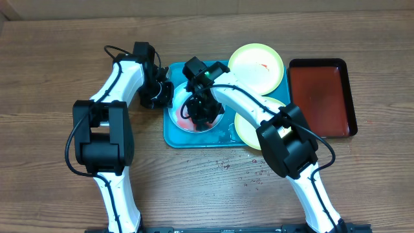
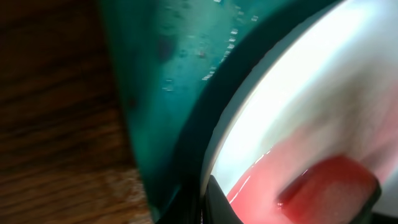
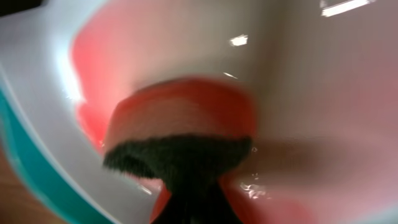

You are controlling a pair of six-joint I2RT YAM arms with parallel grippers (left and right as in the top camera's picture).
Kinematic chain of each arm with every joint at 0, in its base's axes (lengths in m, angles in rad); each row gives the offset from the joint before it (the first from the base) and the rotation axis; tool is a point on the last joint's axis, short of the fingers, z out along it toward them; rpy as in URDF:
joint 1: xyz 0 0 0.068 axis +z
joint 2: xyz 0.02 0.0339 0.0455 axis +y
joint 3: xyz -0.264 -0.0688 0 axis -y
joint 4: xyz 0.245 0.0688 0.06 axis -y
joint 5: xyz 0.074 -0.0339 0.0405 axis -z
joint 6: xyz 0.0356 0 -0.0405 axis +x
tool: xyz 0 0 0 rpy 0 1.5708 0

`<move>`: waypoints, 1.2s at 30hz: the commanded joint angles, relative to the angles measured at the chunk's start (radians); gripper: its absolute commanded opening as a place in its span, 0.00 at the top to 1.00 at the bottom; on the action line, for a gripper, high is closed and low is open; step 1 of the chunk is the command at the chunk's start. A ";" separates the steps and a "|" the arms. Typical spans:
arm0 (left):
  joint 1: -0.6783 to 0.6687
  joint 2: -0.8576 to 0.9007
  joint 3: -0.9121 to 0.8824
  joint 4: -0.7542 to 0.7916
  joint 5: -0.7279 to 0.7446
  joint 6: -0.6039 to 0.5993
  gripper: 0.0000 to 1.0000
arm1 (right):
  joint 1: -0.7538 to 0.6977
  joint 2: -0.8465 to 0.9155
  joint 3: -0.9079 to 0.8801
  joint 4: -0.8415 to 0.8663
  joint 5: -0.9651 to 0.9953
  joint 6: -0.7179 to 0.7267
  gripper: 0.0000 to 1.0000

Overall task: Clean dirty plates on tray and stack at the side
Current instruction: 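Scrub the white plate with the sponge while left gripper holds it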

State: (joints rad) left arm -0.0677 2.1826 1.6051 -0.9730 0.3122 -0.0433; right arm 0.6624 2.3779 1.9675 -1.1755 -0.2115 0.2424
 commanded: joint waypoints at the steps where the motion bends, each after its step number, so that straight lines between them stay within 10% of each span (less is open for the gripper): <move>1: -0.005 0.022 -0.008 0.002 0.003 0.042 0.96 | -0.053 0.033 -0.002 -0.023 0.246 0.045 0.96; 19: -0.006 0.022 -0.008 -0.013 0.003 0.052 0.96 | -0.073 0.041 -0.003 0.314 0.076 0.151 0.96; 36: -0.006 0.022 -0.008 -0.013 0.003 0.051 0.96 | -0.023 0.058 0.010 0.138 -0.186 0.040 0.96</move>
State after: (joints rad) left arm -0.0639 2.1826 1.6051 -0.9951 0.2966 -0.0139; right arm 0.6243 2.3989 1.9713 -0.9936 -0.3168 0.3347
